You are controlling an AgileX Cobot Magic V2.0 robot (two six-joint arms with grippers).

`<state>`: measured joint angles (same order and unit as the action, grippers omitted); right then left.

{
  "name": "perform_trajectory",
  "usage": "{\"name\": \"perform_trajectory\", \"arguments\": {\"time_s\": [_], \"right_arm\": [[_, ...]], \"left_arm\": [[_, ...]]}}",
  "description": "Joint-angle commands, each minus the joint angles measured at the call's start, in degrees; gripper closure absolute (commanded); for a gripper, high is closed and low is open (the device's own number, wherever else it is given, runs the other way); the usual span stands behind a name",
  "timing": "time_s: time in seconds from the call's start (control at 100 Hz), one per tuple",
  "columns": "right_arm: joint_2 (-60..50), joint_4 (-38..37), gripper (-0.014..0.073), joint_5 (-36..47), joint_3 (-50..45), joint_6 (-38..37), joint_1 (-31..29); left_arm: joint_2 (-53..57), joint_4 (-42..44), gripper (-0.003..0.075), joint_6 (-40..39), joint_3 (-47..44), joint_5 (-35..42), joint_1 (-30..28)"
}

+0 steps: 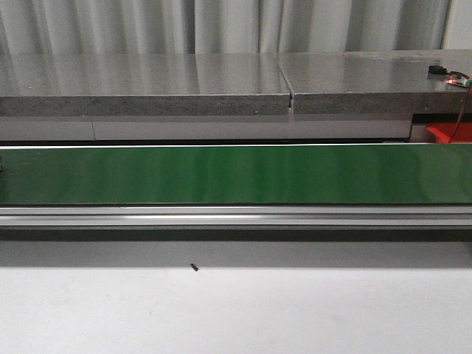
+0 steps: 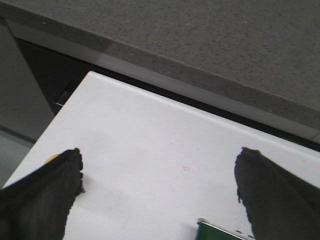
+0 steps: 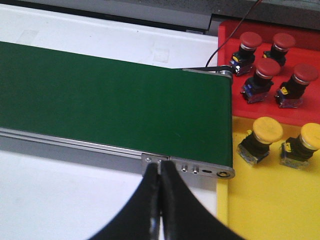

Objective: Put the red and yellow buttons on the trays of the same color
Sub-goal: 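Lower the yellow button onto the green belt and open the left gripper, then move the left gripper to a second yellow push-button and grasp it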

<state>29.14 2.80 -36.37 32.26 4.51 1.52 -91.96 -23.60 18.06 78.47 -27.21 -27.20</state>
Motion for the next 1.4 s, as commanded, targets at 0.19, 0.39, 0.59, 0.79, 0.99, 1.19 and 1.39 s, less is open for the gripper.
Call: {"name": "perform_trajectory", "arguments": {"time_s": [0.19,0.39,0.59,0.79,0.99,1.19,1.39], "right_arm": [[0.12,-0.42,0.0662,3.61,1.46,0.21,-0.48],[0.12,-0.42,0.0662,3.61,1.46,0.21,-0.48],[0.12,-0.42,0.0662,3.61,1.46,0.21,-0.48],[0.12,-0.42,0.0662,3.61,1.46,0.21,-0.48],[0.12,-0.42,0.0662,3.62,1.46,0.21,-0.48],[0.12,-0.42,0.0662,3.62,1.46,0.21,-0.48],[0.12,-0.42,0.0662,3.62,1.46,0.21,-0.48]], "left_arm": [[-5.7,0.84,0.0113,-0.59,3.82,4.44,-3.71],[-9.29,1.73,0.0113,-0.59,3.95,7.65,-4.84],[-11.92,2.65,0.0113,-0.59,4.48,10.26,-5.12],[-15.24,2.65,0.0113,-0.59,4.93,11.57,-5.12],[-17.65,3.17,0.0113,-0.59,7.02,11.49,-5.12],[-20.25,3.67,0.0113,-0.59,10.65,10.2,-5.12],[-22.24,4.19,0.0113,-0.72,12.49,8.4,-5.85]]}}
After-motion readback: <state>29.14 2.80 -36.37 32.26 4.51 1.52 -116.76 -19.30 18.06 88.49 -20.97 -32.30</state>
